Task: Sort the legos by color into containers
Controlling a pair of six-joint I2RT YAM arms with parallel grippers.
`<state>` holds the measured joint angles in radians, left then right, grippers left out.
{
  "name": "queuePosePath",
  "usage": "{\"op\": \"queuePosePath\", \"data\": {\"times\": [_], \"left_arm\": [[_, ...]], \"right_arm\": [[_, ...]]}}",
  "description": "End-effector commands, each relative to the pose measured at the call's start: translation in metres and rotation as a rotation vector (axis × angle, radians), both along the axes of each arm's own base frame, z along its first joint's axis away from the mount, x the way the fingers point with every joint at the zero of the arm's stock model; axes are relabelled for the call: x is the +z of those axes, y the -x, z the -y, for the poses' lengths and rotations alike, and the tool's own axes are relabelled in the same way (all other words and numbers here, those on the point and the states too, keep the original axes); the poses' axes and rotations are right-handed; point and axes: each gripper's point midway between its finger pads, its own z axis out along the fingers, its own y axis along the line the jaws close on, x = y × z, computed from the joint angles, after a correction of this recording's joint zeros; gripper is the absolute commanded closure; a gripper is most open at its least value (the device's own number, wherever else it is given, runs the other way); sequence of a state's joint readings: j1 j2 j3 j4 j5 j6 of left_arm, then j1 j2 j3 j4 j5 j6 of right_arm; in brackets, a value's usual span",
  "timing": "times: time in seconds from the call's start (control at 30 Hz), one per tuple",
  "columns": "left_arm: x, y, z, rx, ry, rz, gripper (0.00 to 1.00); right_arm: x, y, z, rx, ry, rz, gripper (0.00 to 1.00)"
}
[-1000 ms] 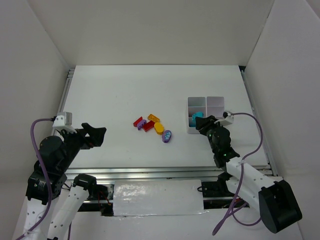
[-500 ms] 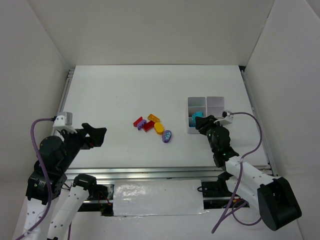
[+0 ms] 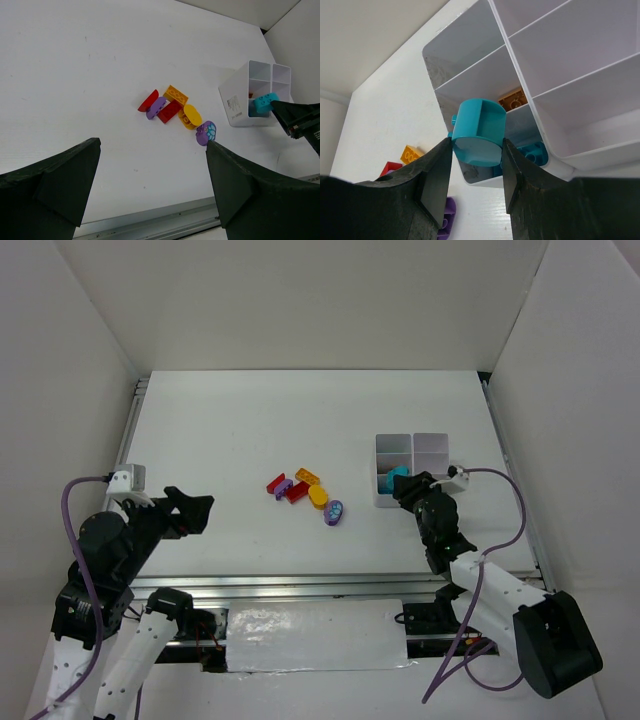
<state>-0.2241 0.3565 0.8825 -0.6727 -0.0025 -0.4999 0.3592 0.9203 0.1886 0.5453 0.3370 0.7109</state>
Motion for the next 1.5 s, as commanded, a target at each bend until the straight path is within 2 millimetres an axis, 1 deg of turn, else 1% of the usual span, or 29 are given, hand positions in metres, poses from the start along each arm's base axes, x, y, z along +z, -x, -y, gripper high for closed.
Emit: {"op": "queuePosePath", "data": {"times": [0.0, 0.63, 0.7, 0.73, 0.8, 0.83, 0.97, 1.07, 1.13, 1.23, 1.27, 1.33, 1.4, 1.47], "left_arm": [[0.012, -0.001, 0.003, -0.018, 0.005, 0.055, 0.00], [0.014, 0.004, 0.006, -0.035, 0.014, 0.064, 0.00], [0.014, 0.004, 0.005, -0.034, 0.013, 0.067, 0.01], [0.014, 0.004, 0.005, -0.035, 0.012, 0.064, 0.01], [0.014, 0.004, 0.005, -0.035, 0.013, 0.066, 0.00], [0.014, 0.004, 0.006, -0.035, 0.012, 0.063, 0.00], [0.015, 0.004, 0.005, -0.035, 0.013, 0.067, 0.00], [0.014, 0.004, 0.005, -0.035, 0.013, 0.066, 0.01], [0.014, 0.003, 0.006, -0.034, 0.012, 0.063, 0.00], [0.012, 0.002, 0.006, -0.035, 0.010, 0.053, 0.00], [0.012, 0.001, 0.006, -0.035, 0.010, 0.052, 0.00], [0.011, 0.000, 0.006, -0.035, 0.009, 0.049, 0.01], [0.011, 0.000, 0.007, -0.035, 0.009, 0.045, 0.01], [0.010, -0.001, 0.007, -0.035, 0.009, 0.043, 0.01]], "right_arm": [[0.010, -0.005, 0.009, -0.059, -0.015, 0.024, 0.77], [0.005, -0.011, 0.008, -0.065, 0.003, -0.018, 0.68], [0.006, -0.010, 0.008, -0.064, 0.004, -0.015, 0.64], [0.005, -0.010, 0.008, -0.064, 0.002, -0.012, 0.55], [0.006, -0.009, 0.008, -0.064, 0.000, -0.009, 0.45], [0.006, -0.009, 0.008, -0.062, 0.000, -0.008, 0.38], [0.006, -0.010, 0.006, -0.052, 0.007, -0.012, 0.28], [0.008, -0.010, 0.004, -0.037, 0.011, -0.007, 0.27], [0.011, -0.009, 0.001, -0.022, 0.010, 0.002, 0.27], [0.021, -0.006, -0.003, 0.008, -0.004, 0.029, 0.27], [0.030, -0.005, -0.003, 0.011, -0.016, 0.052, 0.27], [0.038, -0.002, -0.007, 0.040, -0.020, 0.062, 0.27], [0.056, 0.002, -0.017, 0.096, -0.027, 0.092, 0.27], [0.064, 0.004, -0.025, 0.131, -0.018, 0.087, 0.26]]}}
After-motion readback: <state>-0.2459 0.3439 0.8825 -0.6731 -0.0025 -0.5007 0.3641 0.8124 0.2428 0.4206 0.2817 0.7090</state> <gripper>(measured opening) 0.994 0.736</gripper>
